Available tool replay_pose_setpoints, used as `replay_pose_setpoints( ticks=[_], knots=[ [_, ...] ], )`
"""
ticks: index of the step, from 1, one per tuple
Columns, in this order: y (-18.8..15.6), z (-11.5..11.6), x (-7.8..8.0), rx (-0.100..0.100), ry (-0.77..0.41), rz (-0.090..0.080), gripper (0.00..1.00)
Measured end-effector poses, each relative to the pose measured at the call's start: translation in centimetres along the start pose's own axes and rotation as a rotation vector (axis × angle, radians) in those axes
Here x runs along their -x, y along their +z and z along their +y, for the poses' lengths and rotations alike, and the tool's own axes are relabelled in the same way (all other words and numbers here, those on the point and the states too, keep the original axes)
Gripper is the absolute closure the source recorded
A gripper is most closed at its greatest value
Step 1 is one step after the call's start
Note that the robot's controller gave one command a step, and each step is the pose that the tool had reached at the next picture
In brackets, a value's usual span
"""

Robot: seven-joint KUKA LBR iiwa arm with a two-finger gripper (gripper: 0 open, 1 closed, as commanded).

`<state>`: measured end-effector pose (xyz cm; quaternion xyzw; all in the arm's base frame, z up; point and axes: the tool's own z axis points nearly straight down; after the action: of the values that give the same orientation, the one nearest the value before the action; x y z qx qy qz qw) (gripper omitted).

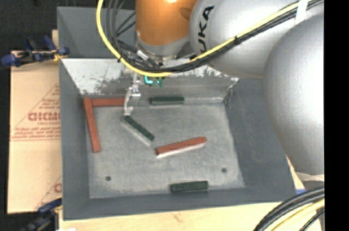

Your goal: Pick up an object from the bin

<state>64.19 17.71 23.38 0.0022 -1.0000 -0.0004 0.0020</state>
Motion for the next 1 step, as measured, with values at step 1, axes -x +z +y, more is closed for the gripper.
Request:
replay_pose_setpoints(
  ticks=[1],
  knots=[
    [-0.53,-0.09,0.17,0.001,0.003,-0.008,0.00]
  ],
)
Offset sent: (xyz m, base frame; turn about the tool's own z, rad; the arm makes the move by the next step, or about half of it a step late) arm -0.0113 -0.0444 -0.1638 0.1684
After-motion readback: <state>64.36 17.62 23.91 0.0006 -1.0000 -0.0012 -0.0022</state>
